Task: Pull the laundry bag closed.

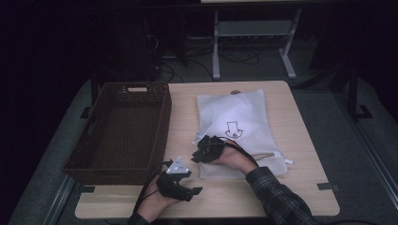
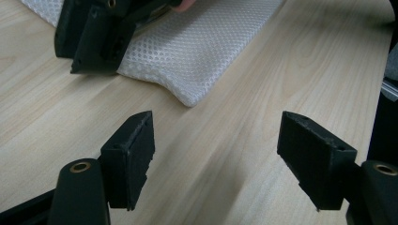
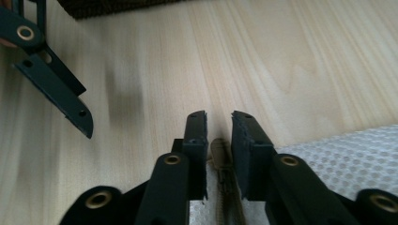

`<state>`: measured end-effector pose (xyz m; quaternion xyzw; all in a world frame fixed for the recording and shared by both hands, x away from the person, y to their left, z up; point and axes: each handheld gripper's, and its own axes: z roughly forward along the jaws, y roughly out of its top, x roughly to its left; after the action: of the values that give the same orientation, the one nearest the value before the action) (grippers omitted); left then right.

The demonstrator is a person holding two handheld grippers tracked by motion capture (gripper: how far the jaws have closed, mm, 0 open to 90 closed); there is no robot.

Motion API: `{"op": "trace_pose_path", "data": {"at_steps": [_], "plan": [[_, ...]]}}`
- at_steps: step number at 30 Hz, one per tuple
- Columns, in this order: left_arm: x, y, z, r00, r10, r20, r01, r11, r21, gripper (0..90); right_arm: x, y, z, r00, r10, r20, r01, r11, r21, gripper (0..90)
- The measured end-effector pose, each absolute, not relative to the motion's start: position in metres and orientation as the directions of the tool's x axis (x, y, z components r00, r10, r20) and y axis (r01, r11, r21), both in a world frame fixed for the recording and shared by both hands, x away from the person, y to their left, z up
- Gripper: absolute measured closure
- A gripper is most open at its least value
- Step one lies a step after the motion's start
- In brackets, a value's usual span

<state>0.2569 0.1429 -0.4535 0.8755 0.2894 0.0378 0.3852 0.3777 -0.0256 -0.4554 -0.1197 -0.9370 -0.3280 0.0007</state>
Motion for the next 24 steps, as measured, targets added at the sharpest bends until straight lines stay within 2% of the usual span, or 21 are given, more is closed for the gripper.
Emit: {"op": "trace_pose_path", "data": {"at_steps": [2, 21, 24], "plan": [[0.257, 0.143, -0.454, 0.83, 0.536, -0.154, 0.477, -0.539, 0.695, 27.6, 0.376, -0.024, -0.455, -0.972, 0.229, 0.053, 0.213, 0.763, 0.611, 79.8], [0.257, 0.143, -0.453, 0.828, 0.539, -0.155, 0.479, -0.536, 0.695, 27.5, 0.375, -0.052, -0.438, -0.964, 0.255, 0.078, 0.243, 0.719, 0.651, 79.9], [0.257, 0.143, -0.453, 0.825, 0.541, -0.16, 0.483, -0.53, 0.697, 27.6, 0.376, -0.064, -0.434, -0.957, 0.265, 0.116, 0.272, 0.691, 0.67, 73.2]]}}
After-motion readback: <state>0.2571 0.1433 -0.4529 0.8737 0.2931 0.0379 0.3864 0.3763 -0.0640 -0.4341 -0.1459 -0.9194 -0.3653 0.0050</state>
